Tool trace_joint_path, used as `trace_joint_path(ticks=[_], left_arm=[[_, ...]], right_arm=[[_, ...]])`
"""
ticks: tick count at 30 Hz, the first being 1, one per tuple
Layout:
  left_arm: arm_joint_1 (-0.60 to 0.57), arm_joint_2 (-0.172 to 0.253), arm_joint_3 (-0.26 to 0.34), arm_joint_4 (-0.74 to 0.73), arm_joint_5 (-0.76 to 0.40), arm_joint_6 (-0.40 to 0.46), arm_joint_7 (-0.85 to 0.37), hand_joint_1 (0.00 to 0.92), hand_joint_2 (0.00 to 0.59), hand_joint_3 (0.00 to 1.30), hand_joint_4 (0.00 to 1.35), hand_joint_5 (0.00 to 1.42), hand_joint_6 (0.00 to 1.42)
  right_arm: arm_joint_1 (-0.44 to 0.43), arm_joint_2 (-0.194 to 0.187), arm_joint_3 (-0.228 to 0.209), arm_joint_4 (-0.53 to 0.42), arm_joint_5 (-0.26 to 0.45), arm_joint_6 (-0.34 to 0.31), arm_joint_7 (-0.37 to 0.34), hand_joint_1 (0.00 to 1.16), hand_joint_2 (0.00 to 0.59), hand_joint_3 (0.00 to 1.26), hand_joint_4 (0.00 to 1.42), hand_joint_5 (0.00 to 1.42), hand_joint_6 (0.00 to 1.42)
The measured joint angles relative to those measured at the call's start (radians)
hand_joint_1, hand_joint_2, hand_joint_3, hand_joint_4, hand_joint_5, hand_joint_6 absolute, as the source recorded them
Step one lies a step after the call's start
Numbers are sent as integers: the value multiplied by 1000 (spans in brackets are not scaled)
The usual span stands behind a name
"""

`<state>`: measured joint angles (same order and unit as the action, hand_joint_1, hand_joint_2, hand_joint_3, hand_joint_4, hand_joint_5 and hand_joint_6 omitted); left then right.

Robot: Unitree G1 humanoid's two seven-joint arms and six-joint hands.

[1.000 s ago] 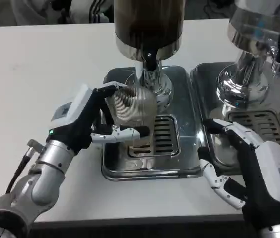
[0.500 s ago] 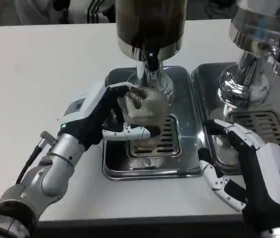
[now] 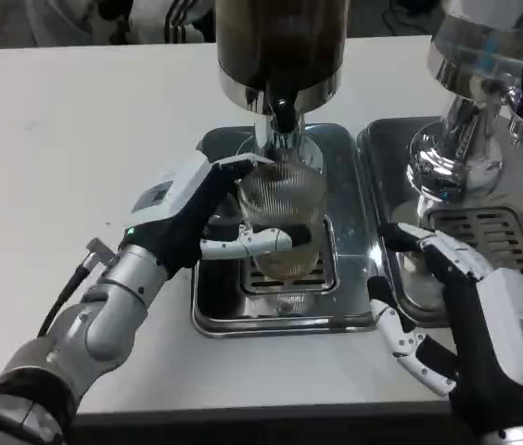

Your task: Grasp the cup under the faucet to collect the drink, then remove the cup.

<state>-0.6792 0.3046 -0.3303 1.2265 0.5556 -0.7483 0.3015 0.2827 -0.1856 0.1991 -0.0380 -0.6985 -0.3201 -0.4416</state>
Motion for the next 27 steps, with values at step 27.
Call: trace_joint_path(ticks=[27], left_arm=[[14,72,1,-111,35,-70,70,138,18,187,0,28,79]], right_arm=[[-4,0,2,0,8,0,0,459,441,348,364,247,225]])
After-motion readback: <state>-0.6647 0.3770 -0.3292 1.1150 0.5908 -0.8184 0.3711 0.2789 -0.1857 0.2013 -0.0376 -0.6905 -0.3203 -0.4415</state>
